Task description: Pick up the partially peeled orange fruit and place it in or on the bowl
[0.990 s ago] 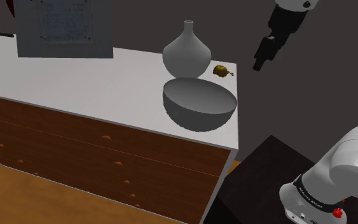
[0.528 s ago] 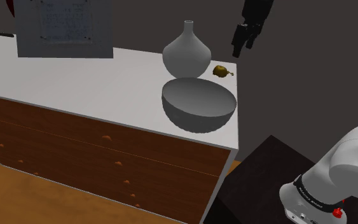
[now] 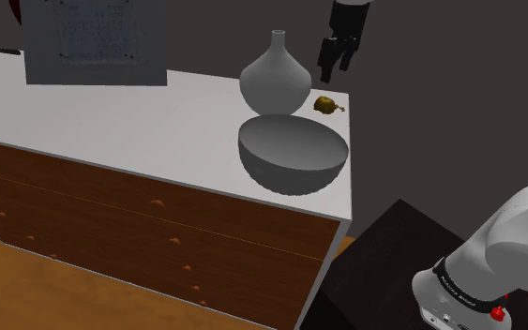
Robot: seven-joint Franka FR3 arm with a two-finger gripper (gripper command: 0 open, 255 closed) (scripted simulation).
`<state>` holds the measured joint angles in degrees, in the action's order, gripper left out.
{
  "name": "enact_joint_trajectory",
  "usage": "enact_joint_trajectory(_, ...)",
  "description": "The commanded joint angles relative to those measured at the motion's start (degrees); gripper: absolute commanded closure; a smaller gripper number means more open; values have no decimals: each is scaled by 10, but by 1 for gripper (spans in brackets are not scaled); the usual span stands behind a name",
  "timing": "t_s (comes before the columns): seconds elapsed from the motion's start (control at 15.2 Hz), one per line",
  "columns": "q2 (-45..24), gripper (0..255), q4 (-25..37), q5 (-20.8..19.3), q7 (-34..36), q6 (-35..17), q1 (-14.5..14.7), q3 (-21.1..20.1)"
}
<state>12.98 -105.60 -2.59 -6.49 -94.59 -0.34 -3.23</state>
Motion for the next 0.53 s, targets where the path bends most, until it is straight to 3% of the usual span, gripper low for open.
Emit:
enact_joint_trajectory(0.0, 1, 0, -17, 0, 0, -15, 0, 0)
enact_joint_trajectory(0.46, 3, 0, -39, 0, 0, -35, 0, 1)
